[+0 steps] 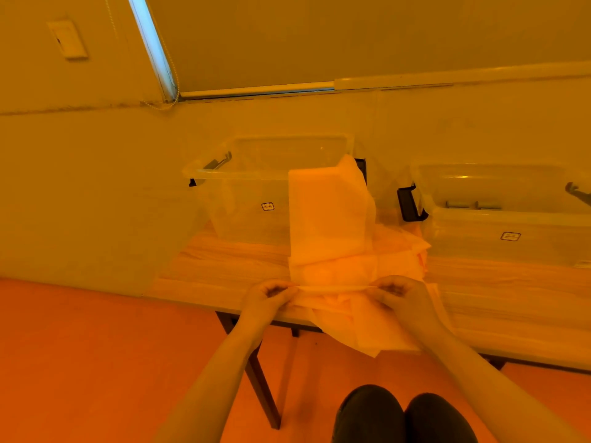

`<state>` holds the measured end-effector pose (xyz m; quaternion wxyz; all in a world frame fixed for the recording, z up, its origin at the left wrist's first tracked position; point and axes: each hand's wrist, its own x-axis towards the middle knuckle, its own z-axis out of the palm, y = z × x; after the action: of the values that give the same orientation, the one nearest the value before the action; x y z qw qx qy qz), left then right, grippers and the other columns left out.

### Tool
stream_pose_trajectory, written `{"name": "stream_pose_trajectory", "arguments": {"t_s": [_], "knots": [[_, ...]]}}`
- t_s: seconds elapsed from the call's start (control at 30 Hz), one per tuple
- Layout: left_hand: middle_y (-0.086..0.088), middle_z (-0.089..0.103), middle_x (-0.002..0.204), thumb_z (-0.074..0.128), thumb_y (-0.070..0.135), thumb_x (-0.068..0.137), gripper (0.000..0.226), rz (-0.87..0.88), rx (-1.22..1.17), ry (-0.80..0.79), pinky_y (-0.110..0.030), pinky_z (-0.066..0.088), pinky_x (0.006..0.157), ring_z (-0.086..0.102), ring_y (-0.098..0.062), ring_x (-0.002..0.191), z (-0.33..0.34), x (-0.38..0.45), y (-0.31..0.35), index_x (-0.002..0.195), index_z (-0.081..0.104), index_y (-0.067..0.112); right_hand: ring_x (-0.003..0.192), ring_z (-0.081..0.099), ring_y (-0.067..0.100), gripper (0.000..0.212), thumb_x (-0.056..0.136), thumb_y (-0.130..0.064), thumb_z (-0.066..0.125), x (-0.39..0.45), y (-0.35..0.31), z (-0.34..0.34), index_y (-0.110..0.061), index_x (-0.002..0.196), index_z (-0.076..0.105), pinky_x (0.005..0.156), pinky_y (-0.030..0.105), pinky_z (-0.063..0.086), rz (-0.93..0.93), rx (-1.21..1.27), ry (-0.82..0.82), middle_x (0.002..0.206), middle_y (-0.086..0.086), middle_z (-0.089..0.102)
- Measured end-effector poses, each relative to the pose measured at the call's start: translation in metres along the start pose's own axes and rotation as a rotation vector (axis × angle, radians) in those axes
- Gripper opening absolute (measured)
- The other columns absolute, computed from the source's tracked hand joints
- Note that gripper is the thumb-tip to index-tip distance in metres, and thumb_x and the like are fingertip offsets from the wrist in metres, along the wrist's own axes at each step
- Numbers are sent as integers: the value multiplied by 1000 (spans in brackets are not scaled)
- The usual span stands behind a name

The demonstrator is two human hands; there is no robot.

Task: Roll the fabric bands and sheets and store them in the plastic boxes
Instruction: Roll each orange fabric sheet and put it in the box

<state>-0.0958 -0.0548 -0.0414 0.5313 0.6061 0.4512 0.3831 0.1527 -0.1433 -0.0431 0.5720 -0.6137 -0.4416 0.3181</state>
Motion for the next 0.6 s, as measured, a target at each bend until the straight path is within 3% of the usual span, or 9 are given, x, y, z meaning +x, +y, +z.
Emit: {"name": "stream_pose_trajectory", "arguments": {"t_s": [0.13,0.27,0.4,0.5,0.6], "knots": [[13,63,69,67,17,86,10,10,-8,-5,-21,44,61,55,-5,61,0,0,2,90,73,9,83,58,6,7,79,-5,74,2,2,-3,-7,86,73,68,14,49,-39,-50,-11,94,-4,64],[12,54,56,65,17,89,12,6,-2,-8,-20,38,55,44,-7,53,0,0,0,92,73,9,99,57,0,8,81,-11,73,3,3,-8,-14,87,76,81,23,48,-2,-19,-43,108,-12,64],[2,56,57,66,17,88,8,-7,-60,-37,-24,38,53,46,-9,51,0,0,1,89,73,13,78,64,-1,8,83,-11,70,-1,-2,-6,-13,90,74,64,13,51,9,34,-51,89,-5,71],[3,62,60,67,13,86,6,-30,-91,-28,-26,43,56,54,-11,58,1,1,2,89,72,17,63,62,10,9,82,-10,72,0,-2,-4,-8,90,69,57,20,50,39,106,-41,73,2,69],[7,62,60,64,12,89,6,-25,-84,-31,-21,40,51,54,-7,55,1,1,3,92,66,17,60,58,15,14,82,-11,71,1,0,-6,-8,90,60,58,27,46,39,110,-63,68,7,64]]}}
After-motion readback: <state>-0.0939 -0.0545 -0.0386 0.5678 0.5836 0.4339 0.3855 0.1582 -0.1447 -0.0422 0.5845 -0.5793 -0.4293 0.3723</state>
